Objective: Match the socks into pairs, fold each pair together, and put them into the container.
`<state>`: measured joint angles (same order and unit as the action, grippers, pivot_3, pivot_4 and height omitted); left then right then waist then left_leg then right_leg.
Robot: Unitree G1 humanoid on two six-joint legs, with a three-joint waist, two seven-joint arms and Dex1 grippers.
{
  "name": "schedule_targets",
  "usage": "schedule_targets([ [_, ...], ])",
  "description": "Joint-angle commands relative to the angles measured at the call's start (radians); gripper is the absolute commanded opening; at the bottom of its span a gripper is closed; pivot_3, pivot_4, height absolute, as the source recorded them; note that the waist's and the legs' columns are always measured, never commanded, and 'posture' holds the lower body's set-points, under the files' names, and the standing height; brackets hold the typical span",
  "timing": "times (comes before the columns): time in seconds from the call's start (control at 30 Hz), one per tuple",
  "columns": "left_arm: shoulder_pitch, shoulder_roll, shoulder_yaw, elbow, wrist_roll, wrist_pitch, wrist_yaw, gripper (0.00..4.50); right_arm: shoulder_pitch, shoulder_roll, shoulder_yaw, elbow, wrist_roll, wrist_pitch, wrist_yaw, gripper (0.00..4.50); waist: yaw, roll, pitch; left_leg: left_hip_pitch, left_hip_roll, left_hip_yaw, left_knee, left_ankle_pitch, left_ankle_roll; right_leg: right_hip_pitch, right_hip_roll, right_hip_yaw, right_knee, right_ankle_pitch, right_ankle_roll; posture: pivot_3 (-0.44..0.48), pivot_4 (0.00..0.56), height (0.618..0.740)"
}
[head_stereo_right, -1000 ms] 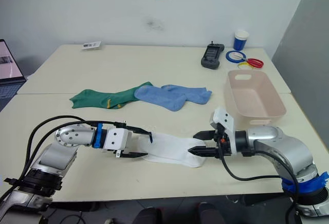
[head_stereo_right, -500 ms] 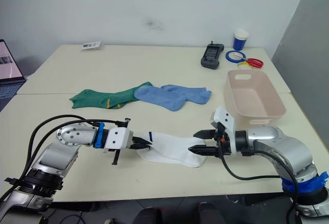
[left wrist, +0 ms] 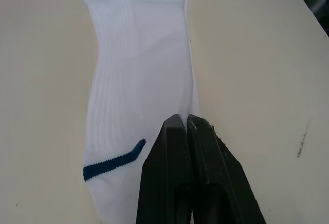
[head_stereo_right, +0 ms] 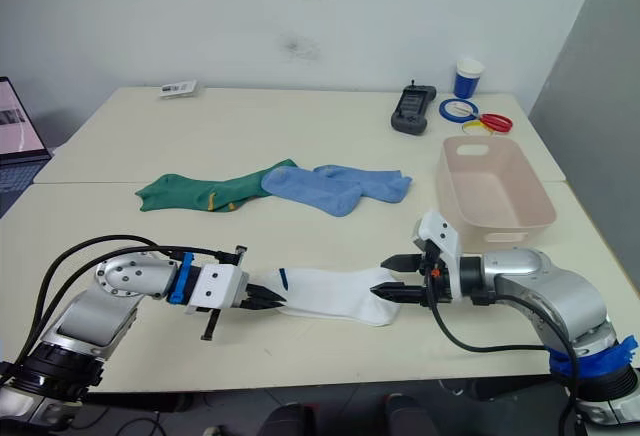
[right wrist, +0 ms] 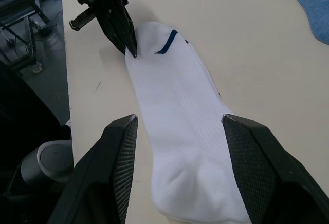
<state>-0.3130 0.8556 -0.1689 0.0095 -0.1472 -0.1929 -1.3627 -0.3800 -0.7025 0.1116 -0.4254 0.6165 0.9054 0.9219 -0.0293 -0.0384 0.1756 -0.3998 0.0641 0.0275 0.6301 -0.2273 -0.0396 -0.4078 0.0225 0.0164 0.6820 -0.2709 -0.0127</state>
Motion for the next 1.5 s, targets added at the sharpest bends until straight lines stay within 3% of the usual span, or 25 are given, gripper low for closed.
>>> schedule_targets([
  [0.03, 0.000, 0.002, 0.003, 0.021, 0.026, -0.049, 0.020, 0.02, -0.017, -0.001, -0.008, -0.013, 0.017, 0.004, -0.001, 2.83, 0.000, 0.000, 0.000, 0.000, 0.000, 0.000, 0.000, 0.000, 0.000, 0.000, 0.000, 0.000, 0.000, 0.000, 0.000, 0.000, 0.150, 0.740],
  [0.2, 0.005, -0.017, -0.002, 0.046, 0.044, -0.083, 0.043, 0.02, -0.033, -0.001, -0.008, -0.011, 0.023, 0.024, -0.001, 2.83, 0.000, 0.000, 0.000, 0.000, 0.000, 0.000, 0.000, 0.000, 0.000, 0.000, 0.000, 0.000, 0.000, 0.000, 0.000, 0.000, 0.150, 0.740],
  [0.37, 0.025, -0.018, 0.044, -0.023, -0.088, 0.106, 0.031, 1.27, -0.042, 0.000, -0.007, -0.012, 0.027, 0.039, -0.004, 2.83, -0.001, 0.000, 0.000, 0.000, 0.000, 0.000, 0.000, 0.000, 0.000, 0.000, 0.000, 0.000, 0.000, 0.000, 0.000, 0.000, 0.150, 0.740],
  [0.47, 0.008, 0.013, 0.079, -0.089, -0.218, 0.339, 0.016, 2.20, -0.056, 0.005, 0.004, 0.000, 0.018, 0.036, -0.001, 2.83, -0.001, 0.000, 0.000, 0.000, 0.000, -0.001, 0.000, 0.000, 0.000, 0.000, 0.000, 0.000, 0.000, 0.000, 0.000, 0.000, 0.150, 0.740],
  [0.57, -0.044, 0.020, 0.097, -0.081, -0.263, 0.473, 0.027, 2.20, -0.083, 0.026, 0.043, 0.020, -0.024, -0.002, -0.010, 2.83, -0.002, 0.000, 0.000, 0.000, 0.000, -0.001, 0.000, 0.000, 0.000, 0.000, 0.000, 0.000, 0.000, 0.000, 0.000, 0.000, 0.150, 0.740],
  [0.67, -0.100, -0.039, 0.118, -0.020, -0.262, 0.500, 0.099, 2.20, -0.110, 0.068, 0.093, 0.051, -0.110, -0.075, -0.057, 2.83, -0.002, 0.000, 0.000, 0.000, 0.000, -0.001, 0.000, 0.000, 0.000, 0.000, 0.004, 0.000, 0.000, 0.000, 0.000, 0.000, 0.150, 0.740],
  [0.73, -0.115, -0.091, 0.137, 0.002, -0.272, 0.516, 0.152, 1.81, -0.118, 0.099, 0.124, 0.074, -0.187, -0.147, -0.103, 2.83, -0.001, 0.000, 0.000, 0.000, 0.000, -0.001, 0.000, 0.000, 0.000, 0.000, 0.004, 0.000, 0.000, 0.000, 0.000, 0.000, 0.150, 0.740],
  [0.8, -0.083, -0.121, 0.126, -0.027, -0.267, 0.513, 0.161, 1.26, -0.106, 0.142, 0.149, 0.072, -0.212, -0.195, -0.116, 2.42, -0.002, 0.000, 0.000, -0.001, 0.000, 0.000, 0.000, 0.000, 0.000, 0.000, 0.004, 0.000, -0.001, 0.000, 0.000, 0.000, 0.150, 0.740],
  [0.93, -0.018, -0.174, 0.081, -0.097, -0.241, 0.504, 0.192, 0.00, -0.072, 0.204, 0.226, 0.092, -0.261, -0.261, -0.115, 1.04, -0.001, 0.000, 0.000, -0.001, 0.001, -0.001, 0.000, 0.000, 0.000, -0.001, 0.003, 0.000, 0.000, 0.000, 0.000, 0.000, 0.150, 0.740],
  [1.07, 0.018, -0.189, 0.026, -0.093, -0.175, 0.470, 0.213, 0.00, -0.046, 0.220, 0.296, 0.174, -0.334, -0.337, -0.096, 0.06, 0.000, 0.000, 0.000, -0.001, 0.000, -0.001, 0.000, 0.000, 0.000, -0.001, 0.003, 0.001, 0.000, 0.000, 0.000, 0.000, 0.150, 0.740],
  [1.3, 0.046, -0.172, 0.001, 0.003, -0.066, 0.400, 0.238, 0.00, 0.029, 0.168, 0.290, 0.288, -0.412, -0.458, -0.055, 0.06, 0.001, 0.000, 0.000, 0.000, 0.000, 0.000, 0.000, 0.000, 0.000, 0.000, 0.003, 0.001, 0.000, 0.000, 0.000, 0.000, 0.150, 0.740],
  [1.5, 0.077, -0.138, 0.072, 0.040, -0.115, 0.445, 0.227, 0.00, 0.100, 0.086, 0.235, 0.271, -0.409, -0.488, -0.010, 0.06, 0.000, 0.000, -0.001, 0.001, 0.000, 0.000, 0.000, 0.000, 0.000, 0.001, 0.003, 0.001, 0.000, 0.000, 0.000, 0.000, 0.150, 0.740],
])
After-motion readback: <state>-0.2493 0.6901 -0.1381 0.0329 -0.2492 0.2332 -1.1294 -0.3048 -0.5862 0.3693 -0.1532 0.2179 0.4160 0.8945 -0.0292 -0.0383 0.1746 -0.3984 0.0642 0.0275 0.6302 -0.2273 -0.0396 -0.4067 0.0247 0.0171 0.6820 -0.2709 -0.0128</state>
